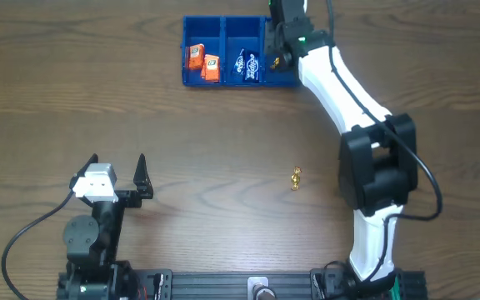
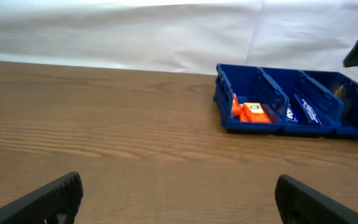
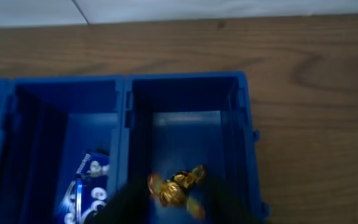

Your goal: Sort Candies Into Trays

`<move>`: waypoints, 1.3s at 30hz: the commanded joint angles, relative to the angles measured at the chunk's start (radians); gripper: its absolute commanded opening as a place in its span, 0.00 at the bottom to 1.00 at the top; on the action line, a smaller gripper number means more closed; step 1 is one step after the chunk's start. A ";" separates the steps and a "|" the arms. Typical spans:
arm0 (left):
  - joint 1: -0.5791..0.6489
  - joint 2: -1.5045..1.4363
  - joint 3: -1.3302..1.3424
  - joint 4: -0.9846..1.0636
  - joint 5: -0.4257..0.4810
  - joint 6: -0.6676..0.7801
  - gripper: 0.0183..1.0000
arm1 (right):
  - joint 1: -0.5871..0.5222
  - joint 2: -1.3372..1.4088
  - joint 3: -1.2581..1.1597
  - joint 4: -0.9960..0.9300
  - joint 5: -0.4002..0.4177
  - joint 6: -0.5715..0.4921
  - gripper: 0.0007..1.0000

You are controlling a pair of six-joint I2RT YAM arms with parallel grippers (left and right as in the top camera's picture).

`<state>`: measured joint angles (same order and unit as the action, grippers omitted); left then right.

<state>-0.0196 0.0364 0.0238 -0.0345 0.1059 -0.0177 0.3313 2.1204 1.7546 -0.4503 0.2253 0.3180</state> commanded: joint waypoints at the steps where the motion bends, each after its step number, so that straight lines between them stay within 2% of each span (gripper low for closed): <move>1: 0.006 -0.006 -0.018 -0.035 0.015 0.015 1.00 | -0.004 -0.024 0.006 0.008 0.040 -0.015 0.52; 6: 0.006 -0.006 -0.018 -0.035 0.015 0.015 1.00 | 0.020 -0.118 -0.037 -0.035 0.063 -0.017 0.60; 10: 0.006 -0.006 -0.018 -0.035 0.015 0.015 1.00 | 0.055 -0.300 -0.193 -0.069 0.062 -0.019 0.64; 14: 0.006 -0.006 -0.018 -0.035 0.015 0.015 1.00 | 0.101 -0.511 -0.420 -0.159 0.056 0.068 0.68; 18: 0.006 -0.006 -0.018 -0.035 0.015 0.015 1.00 | 0.158 -0.650 -0.616 -0.300 -0.064 0.163 0.75; 19: 0.006 -0.006 -0.018 -0.035 0.015 0.015 1.00 | 0.172 -0.665 -0.653 -0.322 -0.073 0.177 0.77; 23: 0.006 -0.006 -0.018 -0.035 0.015 0.015 1.00 | 0.177 -0.664 -0.724 -0.380 -0.070 0.211 0.79; 26: 0.006 -0.006 -0.018 -0.035 0.015 0.015 1.00 | 0.172 -0.633 -0.760 -0.401 -0.105 0.227 0.79; 39: 0.006 -0.006 -0.018 -0.035 0.015 0.015 1.00 | 0.155 -0.472 -0.857 -0.353 -0.150 0.262 0.79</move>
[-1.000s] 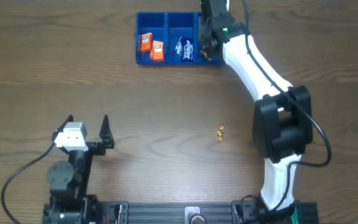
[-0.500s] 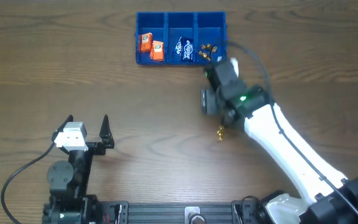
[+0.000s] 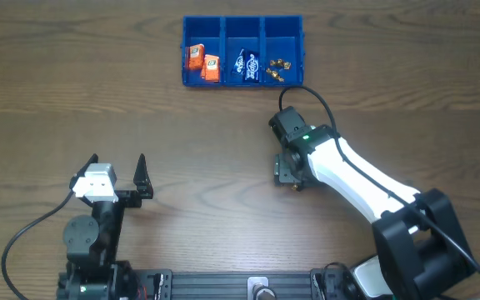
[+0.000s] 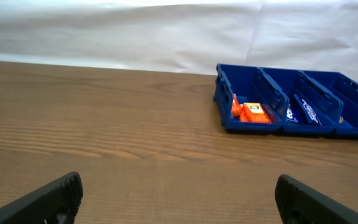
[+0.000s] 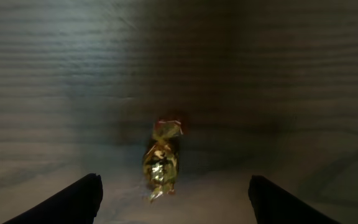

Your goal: Sort Candies Into Trays

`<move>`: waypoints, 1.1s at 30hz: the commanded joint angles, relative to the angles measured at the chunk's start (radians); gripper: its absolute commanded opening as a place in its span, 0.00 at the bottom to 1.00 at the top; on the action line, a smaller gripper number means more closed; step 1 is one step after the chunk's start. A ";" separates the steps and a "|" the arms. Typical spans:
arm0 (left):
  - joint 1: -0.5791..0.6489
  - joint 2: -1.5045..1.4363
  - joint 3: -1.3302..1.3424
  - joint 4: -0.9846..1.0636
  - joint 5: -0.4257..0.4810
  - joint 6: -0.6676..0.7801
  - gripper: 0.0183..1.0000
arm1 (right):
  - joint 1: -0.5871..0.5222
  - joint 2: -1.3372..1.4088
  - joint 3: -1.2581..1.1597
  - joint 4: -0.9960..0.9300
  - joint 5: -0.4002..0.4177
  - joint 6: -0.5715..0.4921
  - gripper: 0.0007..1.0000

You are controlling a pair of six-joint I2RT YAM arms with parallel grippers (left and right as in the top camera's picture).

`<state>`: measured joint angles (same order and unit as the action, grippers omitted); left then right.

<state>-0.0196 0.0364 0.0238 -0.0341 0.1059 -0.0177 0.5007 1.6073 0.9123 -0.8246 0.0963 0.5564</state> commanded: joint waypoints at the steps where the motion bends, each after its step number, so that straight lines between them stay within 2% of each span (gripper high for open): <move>1: 0.006 -0.006 -0.018 -0.035 0.015 0.015 1.00 | -0.014 0.045 -0.015 0.027 -0.021 0.024 0.79; 13: 0.006 -0.006 -0.018 -0.035 0.015 0.015 1.00 | -0.014 0.097 -0.015 0.073 -0.024 0.024 0.72; 17: 0.006 -0.006 -0.018 -0.035 0.015 0.015 1.00 | -0.014 0.099 -0.015 0.075 -0.024 0.024 0.58; 22: 0.006 -0.006 -0.018 -0.035 0.015 0.015 1.00 | -0.014 0.099 -0.015 0.076 -0.024 0.024 0.35; 26: 0.006 -0.006 -0.018 -0.035 0.015 0.015 1.00 | -0.014 0.099 -0.015 0.077 -0.024 0.024 0.23; 33: 0.006 -0.006 -0.018 -0.035 0.015 0.015 1.00 | 0.004 0.066 -0.012 0.117 -0.032 0.024 0.20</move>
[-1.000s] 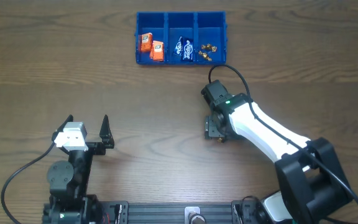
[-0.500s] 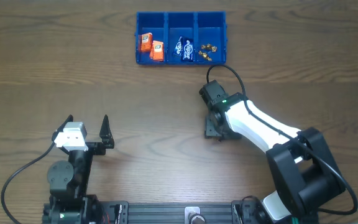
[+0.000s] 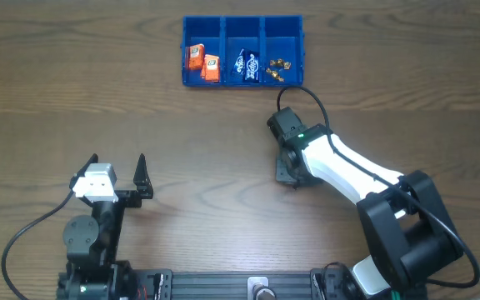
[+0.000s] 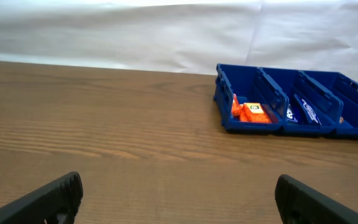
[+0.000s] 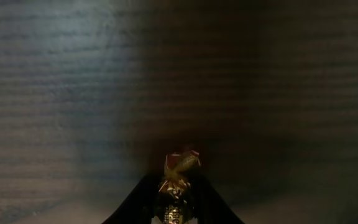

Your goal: Sort Candies Into Trays

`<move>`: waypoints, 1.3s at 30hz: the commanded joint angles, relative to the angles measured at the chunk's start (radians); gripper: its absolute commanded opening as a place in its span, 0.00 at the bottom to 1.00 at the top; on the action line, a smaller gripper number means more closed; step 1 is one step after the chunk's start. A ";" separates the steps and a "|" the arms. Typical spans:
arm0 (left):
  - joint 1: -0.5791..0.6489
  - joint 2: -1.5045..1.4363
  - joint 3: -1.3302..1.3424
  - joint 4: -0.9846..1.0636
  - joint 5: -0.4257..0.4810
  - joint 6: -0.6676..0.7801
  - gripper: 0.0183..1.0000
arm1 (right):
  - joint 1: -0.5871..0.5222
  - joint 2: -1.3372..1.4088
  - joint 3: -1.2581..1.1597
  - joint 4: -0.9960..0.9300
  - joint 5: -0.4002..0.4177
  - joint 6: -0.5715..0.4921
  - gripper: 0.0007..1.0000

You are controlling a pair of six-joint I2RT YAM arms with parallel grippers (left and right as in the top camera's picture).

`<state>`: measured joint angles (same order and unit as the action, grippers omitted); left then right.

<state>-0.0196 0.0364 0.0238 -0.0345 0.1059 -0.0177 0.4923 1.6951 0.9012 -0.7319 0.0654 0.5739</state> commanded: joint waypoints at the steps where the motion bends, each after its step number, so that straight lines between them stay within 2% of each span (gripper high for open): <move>1: 0.006 -0.006 -0.018 -0.035 0.015 0.015 1.00 | 0.016 -0.051 0.005 0.027 -0.002 0.006 0.20; 4: 0.006 -0.006 -0.018 -0.035 0.015 0.015 1.00 | 0.017 -0.151 0.050 0.023 0.000 -0.006 0.19; 6: 0.006 -0.006 -0.018 -0.035 0.015 0.015 1.00 | 0.017 -0.211 0.107 0.016 0.004 -0.051 0.19; 13: 0.006 -0.006 -0.018 -0.035 0.015 0.015 1.00 | -0.074 -0.188 0.479 -0.005 0.170 -0.150 0.18; 21: 0.006 -0.006 -0.018 -0.035 0.015 0.015 1.00 | -0.161 0.085 0.717 0.225 0.181 -0.277 0.20; 23: 0.006 -0.006 -0.018 -0.035 0.015 0.015 1.00 | -0.163 0.153 0.732 0.276 0.181 -0.286 0.21; 25: 0.006 -0.006 -0.018 -0.035 0.015 0.015 1.00 | -0.166 0.212 0.732 0.324 0.181 -0.288 0.30; 32: 0.006 -0.006 -0.018 -0.035 0.015 0.015 1.00 | -0.166 0.314 0.732 0.379 0.181 -0.288 0.32; 35: 0.006 -0.006 -0.018 -0.035 0.015 0.015 1.00 | -0.167 0.307 0.732 0.370 0.181 -0.292 0.51; 38: 0.006 -0.006 -0.018 -0.035 0.015 0.015 1.00 | -0.167 0.274 0.730 0.352 0.182 -0.296 0.80; 39: 0.006 -0.006 -0.018 -0.035 0.015 0.015 1.00 | -0.167 0.253 0.726 0.348 0.181 -0.303 0.82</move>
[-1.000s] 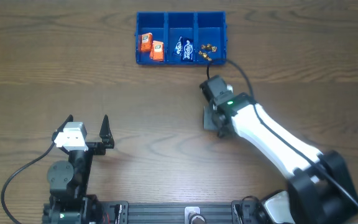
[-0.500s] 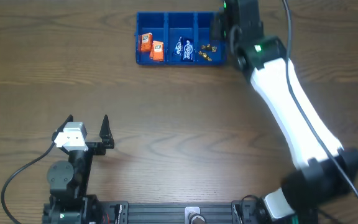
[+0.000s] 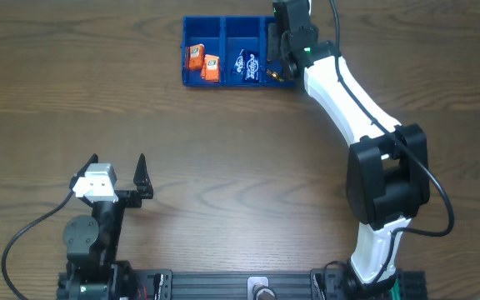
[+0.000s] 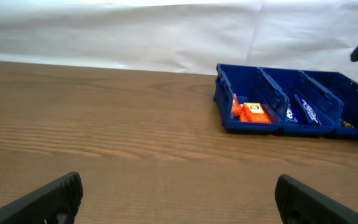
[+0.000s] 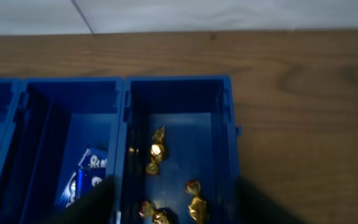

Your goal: Sort Candies Into Trays

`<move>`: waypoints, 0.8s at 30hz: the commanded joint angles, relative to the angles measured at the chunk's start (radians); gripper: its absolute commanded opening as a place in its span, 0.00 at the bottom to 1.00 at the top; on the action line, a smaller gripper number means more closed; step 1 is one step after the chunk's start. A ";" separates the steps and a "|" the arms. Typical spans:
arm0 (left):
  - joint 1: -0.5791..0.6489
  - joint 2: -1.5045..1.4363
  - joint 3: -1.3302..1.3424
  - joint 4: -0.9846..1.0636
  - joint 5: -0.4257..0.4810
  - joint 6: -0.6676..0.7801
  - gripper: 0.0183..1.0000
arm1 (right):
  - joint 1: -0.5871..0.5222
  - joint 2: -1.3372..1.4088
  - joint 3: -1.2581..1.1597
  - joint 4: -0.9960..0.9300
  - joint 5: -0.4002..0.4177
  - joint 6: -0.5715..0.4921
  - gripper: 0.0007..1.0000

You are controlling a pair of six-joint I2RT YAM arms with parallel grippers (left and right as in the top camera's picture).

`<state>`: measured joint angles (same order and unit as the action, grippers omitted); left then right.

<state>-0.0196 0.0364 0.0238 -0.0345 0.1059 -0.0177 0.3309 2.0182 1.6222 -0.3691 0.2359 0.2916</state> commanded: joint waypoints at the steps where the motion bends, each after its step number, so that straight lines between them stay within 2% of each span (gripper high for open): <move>1: 0.006 -0.006 -0.018 -0.035 0.015 0.015 1.00 | -0.006 -0.105 -0.006 -0.014 0.011 -0.036 0.85; 3: 0.006 -0.006 -0.018 -0.035 0.015 0.015 1.00 | -0.006 -0.182 -0.042 -0.003 0.021 -0.053 0.91; 4: 0.006 -0.006 -0.018 -0.035 0.015 0.015 1.00 | -0.006 -0.216 -0.061 0.002 0.029 -0.063 0.99; 8: 0.006 -0.006 -0.018 -0.035 0.015 0.015 1.00 | -0.028 -0.530 -0.280 0.065 0.094 -0.090 1.00; 15: 0.006 -0.006 -0.018 -0.035 0.015 0.015 1.00 | -0.126 -0.999 -0.744 0.222 0.088 -0.092 1.00; 20: 0.006 -0.006 -0.018 -0.035 0.015 0.015 1.00 | -0.200 -1.250 -1.096 0.446 0.024 -0.091 1.00; 24: 0.006 -0.006 -0.018 -0.035 0.015 0.015 1.00 | -0.203 -1.395 -1.289 0.571 0.025 -0.092 1.00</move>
<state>-0.0196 0.0368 0.0238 -0.0341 0.1051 -0.0177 0.1352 0.7261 0.4591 0.1337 0.2836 0.2138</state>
